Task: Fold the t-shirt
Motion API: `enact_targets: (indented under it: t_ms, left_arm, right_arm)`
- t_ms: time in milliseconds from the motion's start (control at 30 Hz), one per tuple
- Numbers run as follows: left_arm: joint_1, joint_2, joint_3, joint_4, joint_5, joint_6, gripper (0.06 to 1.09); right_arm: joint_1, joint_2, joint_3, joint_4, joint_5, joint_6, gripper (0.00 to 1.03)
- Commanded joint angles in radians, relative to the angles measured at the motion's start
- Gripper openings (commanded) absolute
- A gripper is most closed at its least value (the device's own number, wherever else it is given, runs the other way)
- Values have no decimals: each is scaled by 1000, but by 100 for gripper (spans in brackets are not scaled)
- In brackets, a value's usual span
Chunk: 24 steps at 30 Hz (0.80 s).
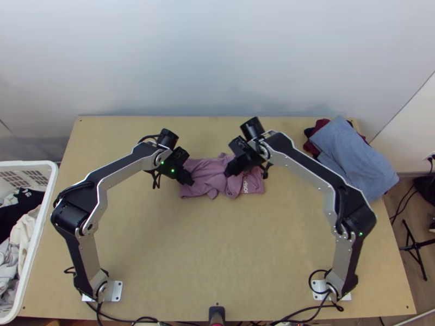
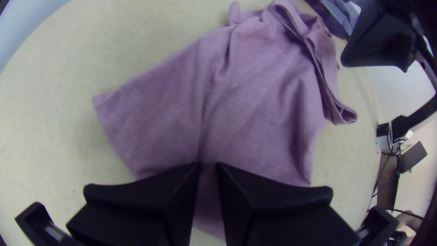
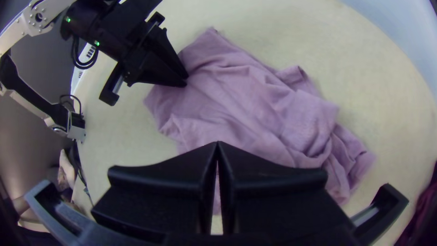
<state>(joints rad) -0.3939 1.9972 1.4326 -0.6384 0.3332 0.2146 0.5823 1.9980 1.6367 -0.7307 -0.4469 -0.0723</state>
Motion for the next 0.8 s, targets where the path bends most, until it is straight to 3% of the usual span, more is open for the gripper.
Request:
enact_targets:
  t_ms: [0,100,300,767]
  left_arm:
    - [0,2,-18,-6,-6,3,33]
    - [0,6,-18,-6,-6,3,33]
    - [1,8,-20,-4,-6,5,33]
    - [-8,55,-8,14,-6,5,33]
  right_arm:
    - [39,105,57,2,-4,3,4]
    - [45,160,57,13,2,2,4]
    - [19,180,5,25,112,-14,4]
    - [-314,-156,-362,10,120,-164,4]
